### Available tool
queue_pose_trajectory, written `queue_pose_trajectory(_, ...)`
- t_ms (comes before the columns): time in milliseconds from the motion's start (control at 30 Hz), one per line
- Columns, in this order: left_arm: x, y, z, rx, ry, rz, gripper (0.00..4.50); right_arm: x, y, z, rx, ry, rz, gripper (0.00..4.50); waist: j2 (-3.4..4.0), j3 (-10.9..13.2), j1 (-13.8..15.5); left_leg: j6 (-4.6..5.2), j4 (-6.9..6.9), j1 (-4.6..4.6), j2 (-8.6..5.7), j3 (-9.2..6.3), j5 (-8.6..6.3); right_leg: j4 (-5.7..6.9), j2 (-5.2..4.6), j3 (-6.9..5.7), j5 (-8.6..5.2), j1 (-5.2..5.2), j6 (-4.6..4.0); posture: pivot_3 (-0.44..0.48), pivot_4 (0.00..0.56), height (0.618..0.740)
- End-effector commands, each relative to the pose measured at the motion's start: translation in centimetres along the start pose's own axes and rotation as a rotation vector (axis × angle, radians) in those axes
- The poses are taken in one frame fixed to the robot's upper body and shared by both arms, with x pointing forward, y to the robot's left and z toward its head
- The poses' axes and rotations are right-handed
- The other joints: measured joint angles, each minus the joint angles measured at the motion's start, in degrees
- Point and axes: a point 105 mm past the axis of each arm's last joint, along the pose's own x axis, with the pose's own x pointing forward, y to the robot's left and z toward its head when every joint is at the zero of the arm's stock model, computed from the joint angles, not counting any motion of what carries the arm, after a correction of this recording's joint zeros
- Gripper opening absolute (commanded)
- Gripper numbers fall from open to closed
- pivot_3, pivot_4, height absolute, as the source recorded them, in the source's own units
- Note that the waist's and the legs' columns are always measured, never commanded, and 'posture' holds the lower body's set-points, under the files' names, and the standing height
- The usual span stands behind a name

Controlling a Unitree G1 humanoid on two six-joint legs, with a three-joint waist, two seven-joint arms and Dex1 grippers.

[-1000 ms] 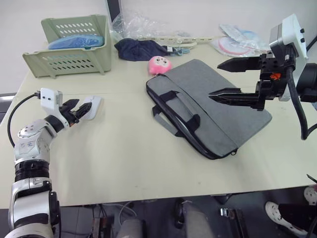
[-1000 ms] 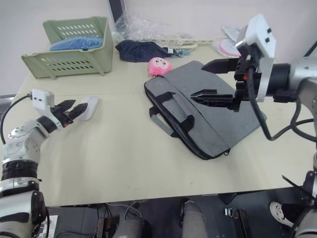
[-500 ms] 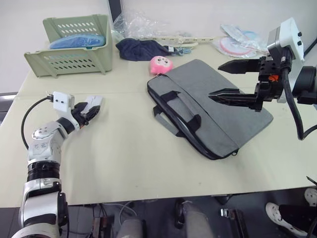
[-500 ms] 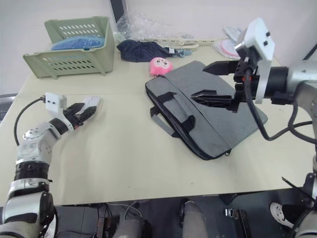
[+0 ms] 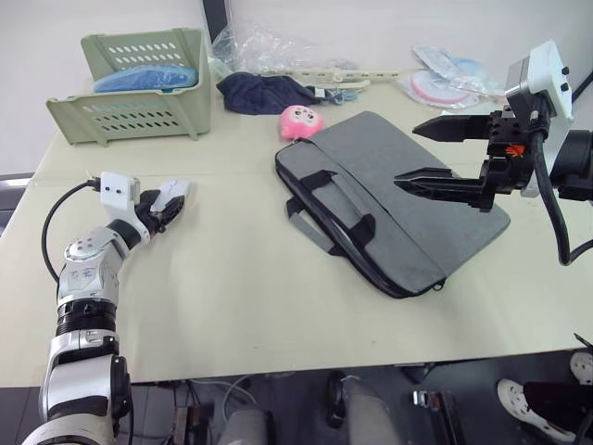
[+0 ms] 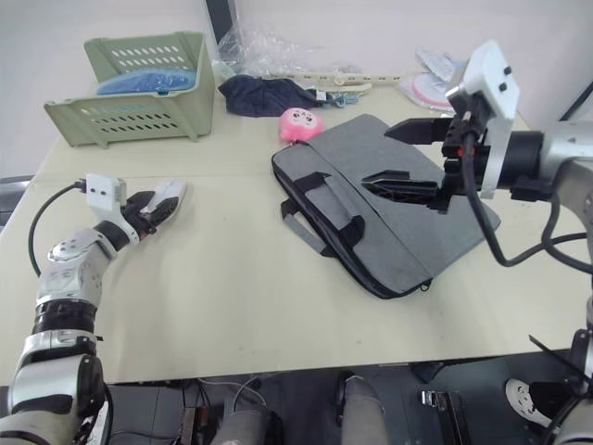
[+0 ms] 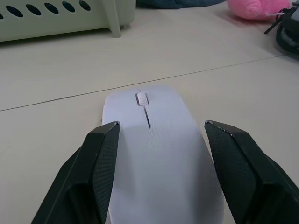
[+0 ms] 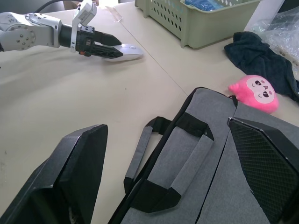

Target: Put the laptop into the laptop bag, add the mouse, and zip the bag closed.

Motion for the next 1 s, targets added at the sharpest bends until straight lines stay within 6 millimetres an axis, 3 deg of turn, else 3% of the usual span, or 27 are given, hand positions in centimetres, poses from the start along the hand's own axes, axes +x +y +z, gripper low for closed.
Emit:
queue_pose_trajectory(33, 0.0, 0.5, 0.6, 0.002, -0.031, 0.031, 3.10, -0.8, 0.1, 1.4, -0.057, -0.033, -0.028, 4.49, 0.00, 0.0, 0.0, 0.00, 0.00, 0.00, 0.00, 0.00, 0.00, 0.00, 0.00, 0.00, 0.00, 0.00, 0.00, 0.000, 0.150, 0.740)
queue_pose_trajectory(400, 0.4, -0.4, -1.2, -0.020, 0.025, 0.016, 3.10, -0.8, -0.2, 1.2, -0.056, -0.033, -0.042, 4.49, 0.00, 0.0, 0.2, 0.00, 0.01, 0.01, -0.02, 0.00, 0.00, 0.01, -0.02, 0.00, 0.00, 0.02, 0.00, 0.000, 0.150, 0.740)
queue_pose_trajectory(833, 0.7, -0.9, -1.1, -0.052, 0.020, -0.011, 3.10, -0.7, -0.1, 1.4, -0.062, -0.035, -0.046, 4.49, -0.01, 0.0, 1.3, 0.01, 0.08, 0.00, -0.03, 0.01, 0.00, 0.02, -0.02, 0.01, 0.00, 0.03, 0.00, 0.000, 0.150, 0.740)
queue_pose_trajectory(967, 0.8, -1.0, -1.2, -0.014, 0.039, -0.010, 4.35, -0.6, -0.1, 1.4, -0.063, -0.037, -0.045, 4.50, -0.01, 0.0, 1.3, 0.01, 0.09, 0.00, -0.04, 0.01, 0.00, 0.02, -0.02, 0.01, 0.00, 0.04, 0.00, 0.000, 0.150, 0.740)
queue_pose_trajectory(1000, 0.9, -1.0, -1.2, -0.017, 0.037, -0.011, 4.35, -0.6, 0.0, 1.4, -0.063, -0.037, -0.044, 4.50, -0.01, 0.0, 1.3, 0.01, 0.09, 0.00, -0.03, 0.00, 0.00, 0.01, -0.02, -0.01, 0.00, 0.04, 0.00, 0.000, 0.150, 0.740)
